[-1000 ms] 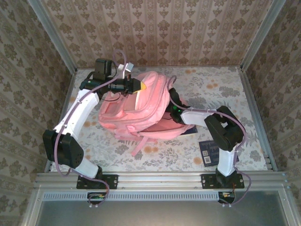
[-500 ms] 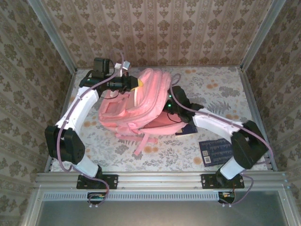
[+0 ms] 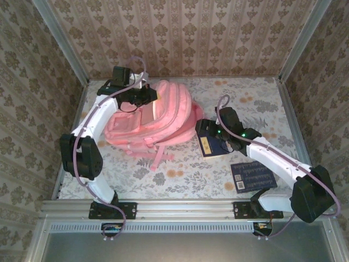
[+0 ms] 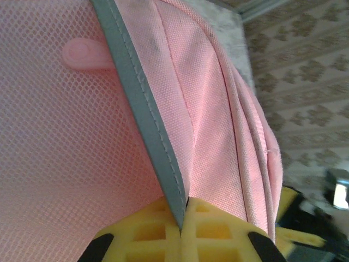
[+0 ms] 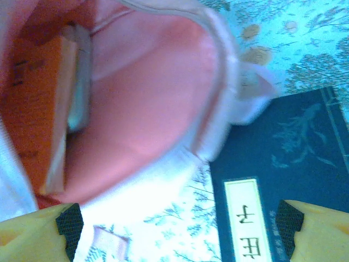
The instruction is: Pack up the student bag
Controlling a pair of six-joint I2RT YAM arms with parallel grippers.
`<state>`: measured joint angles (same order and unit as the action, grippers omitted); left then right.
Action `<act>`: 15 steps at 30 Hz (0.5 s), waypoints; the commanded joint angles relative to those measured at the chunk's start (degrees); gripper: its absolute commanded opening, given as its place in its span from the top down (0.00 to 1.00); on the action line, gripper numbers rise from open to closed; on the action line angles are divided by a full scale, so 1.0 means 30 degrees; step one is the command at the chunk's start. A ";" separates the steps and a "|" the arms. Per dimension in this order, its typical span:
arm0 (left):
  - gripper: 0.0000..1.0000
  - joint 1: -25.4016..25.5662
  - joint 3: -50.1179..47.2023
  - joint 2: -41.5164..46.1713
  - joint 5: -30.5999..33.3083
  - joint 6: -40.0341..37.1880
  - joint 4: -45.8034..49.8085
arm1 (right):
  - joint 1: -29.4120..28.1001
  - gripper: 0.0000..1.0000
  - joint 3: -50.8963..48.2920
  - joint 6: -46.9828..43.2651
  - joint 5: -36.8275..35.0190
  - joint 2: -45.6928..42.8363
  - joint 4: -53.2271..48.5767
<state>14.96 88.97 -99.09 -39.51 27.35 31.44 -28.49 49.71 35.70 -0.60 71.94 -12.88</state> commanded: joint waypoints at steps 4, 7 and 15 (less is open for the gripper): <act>0.98 -0.0108 0.0550 -0.0669 0.3436 -0.1485 0.1004 | 0.0318 0.04 -0.0350 -0.1514 -0.3152 -0.0895 -0.3392; 0.88 0.0484 0.0313 -0.0684 0.3482 -0.1528 0.1117 | 0.1192 0.03 -0.0410 -0.1788 -0.3468 -0.0838 -0.4297; 0.55 0.1895 -0.0258 0.0532 0.3814 -0.1488 0.1919 | 0.3022 0.03 -0.0628 -0.2511 -0.2208 0.0521 -0.4409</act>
<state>19.31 88.62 -101.41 -29.04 23.75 34.89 -19.33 47.66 30.11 -6.96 71.35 -23.66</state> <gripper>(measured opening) 0.449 0.973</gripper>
